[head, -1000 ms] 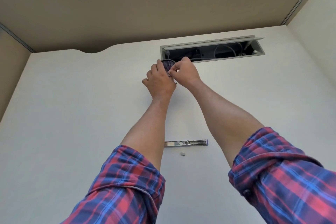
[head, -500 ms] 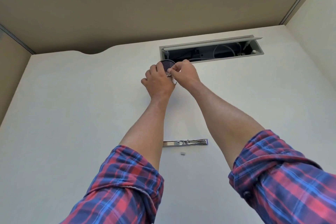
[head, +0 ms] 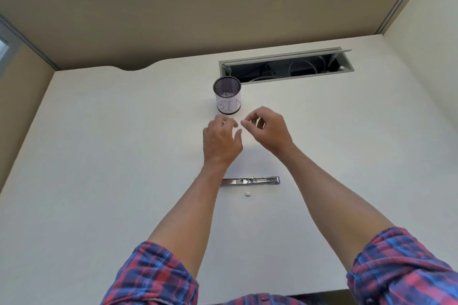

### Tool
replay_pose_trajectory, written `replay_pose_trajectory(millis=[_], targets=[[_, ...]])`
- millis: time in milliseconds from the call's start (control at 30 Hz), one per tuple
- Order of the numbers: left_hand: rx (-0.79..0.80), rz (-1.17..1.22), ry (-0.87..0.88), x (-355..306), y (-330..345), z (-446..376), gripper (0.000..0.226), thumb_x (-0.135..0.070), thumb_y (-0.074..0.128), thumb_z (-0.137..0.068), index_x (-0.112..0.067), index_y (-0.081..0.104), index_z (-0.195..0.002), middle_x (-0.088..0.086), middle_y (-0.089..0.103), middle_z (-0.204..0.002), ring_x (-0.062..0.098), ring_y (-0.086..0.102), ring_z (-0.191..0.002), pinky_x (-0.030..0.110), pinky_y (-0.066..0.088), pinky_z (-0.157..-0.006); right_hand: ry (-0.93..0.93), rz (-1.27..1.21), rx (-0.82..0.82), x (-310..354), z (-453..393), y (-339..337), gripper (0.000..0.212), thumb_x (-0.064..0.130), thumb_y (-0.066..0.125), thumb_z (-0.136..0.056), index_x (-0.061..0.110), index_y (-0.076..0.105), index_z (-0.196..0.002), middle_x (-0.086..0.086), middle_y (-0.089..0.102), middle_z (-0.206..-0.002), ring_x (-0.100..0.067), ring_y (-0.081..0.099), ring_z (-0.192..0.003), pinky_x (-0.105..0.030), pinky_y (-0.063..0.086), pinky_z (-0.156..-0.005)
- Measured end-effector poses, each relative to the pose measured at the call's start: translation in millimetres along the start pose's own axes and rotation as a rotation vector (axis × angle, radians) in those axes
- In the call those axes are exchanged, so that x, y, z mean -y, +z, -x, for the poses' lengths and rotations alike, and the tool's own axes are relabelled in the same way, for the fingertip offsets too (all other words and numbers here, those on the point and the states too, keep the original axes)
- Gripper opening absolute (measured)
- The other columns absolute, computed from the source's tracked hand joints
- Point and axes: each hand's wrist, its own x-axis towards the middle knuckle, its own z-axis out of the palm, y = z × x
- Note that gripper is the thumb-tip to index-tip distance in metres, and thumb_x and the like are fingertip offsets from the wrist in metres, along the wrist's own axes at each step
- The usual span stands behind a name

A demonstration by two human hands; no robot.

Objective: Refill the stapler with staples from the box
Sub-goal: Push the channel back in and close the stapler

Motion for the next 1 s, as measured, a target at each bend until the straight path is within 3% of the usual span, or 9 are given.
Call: replay_pose_trajectory(millis=[167, 333, 500, 600, 733, 1000], targets=[[0.093, 0.026, 0.059, 9, 3, 64, 0.016, -0.021, 0.072, -0.088, -0.01, 0.073, -0.099, 0.01, 0.064, -0.11, 0.034, 0.063, -0.089, 0.043, 0.05, -0.077, -0.185, 0.023, 0.072, 0, 77, -14, 0.021, 0.017, 0.082, -0.086, 0.013, 0.066, -0.073, 0.01, 0.056, -0.066, -0.007, 0.048, -0.053, -0.013, 0.037, -0.056], [0.175, 0.024, 0.056, 15, 8, 97, 0.021, -0.017, 0.076, -0.084, -0.009, 0.074, -0.103, 0.009, 0.065, -0.115, 0.035, 0.064, -0.094, 0.044, 0.05, -0.082, -0.317, 0.155, 0.28, -15, 144, -10, 0.025, 0.018, 0.083, -0.085, 0.012, 0.066, -0.067, 0.006, 0.054, -0.063, -0.006, 0.04, -0.053, -0.017, 0.038, -0.053], [0.253, -0.024, 0.076, 19, 12, 102, 0.031, -0.015, 0.072, -0.086, -0.009, 0.073, -0.116, 0.006, 0.065, -0.125, 0.035, 0.061, -0.108, 0.043, 0.047, -0.09, -0.252, 0.373, 0.249, -26, 170, 6, 0.017, 0.018, 0.087, -0.082, 0.009, 0.076, -0.074, -0.004, 0.065, -0.066, -0.027, 0.062, -0.052, -0.034, 0.053, -0.044], [0.292, -0.077, 0.101, 20, 14, 103, 0.031, -0.014, 0.068, -0.088, -0.012, 0.072, -0.118, 0.001, 0.064, -0.128, 0.031, 0.058, -0.113, 0.04, 0.043, -0.093, -0.21, 0.389, 0.216, -25, 171, 11, 0.015, 0.015, 0.089, -0.079, 0.006, 0.078, -0.085, -0.008, 0.069, -0.074, -0.029, 0.065, -0.055, -0.038, 0.055, -0.045], [0.335, -0.123, 0.097, 20, 18, 105, 0.027, -0.021, 0.064, -0.092, -0.019, 0.073, -0.118, -0.007, 0.062, -0.129, 0.025, 0.054, -0.117, 0.035, 0.035, -0.094, -0.179, 0.417, 0.248, -20, 169, 19, 0.016, 0.014, 0.087, -0.082, 0.001, 0.077, -0.084, -0.013, 0.069, -0.077, -0.033, 0.065, -0.057, -0.042, 0.055, -0.046], [0.371, -0.121, 0.068, 21, 23, 107, 0.023, -0.024, 0.064, -0.093, -0.022, 0.072, -0.114, -0.006, 0.064, -0.12, 0.023, 0.054, -0.115, 0.034, 0.033, -0.093, -0.063, 0.432, 0.284, -17, 168, 28, 0.019, 0.018, 0.067, -0.098, 0.001, 0.076, -0.099, -0.015, 0.072, -0.102, -0.039, 0.069, -0.083, -0.05, 0.055, -0.065]])
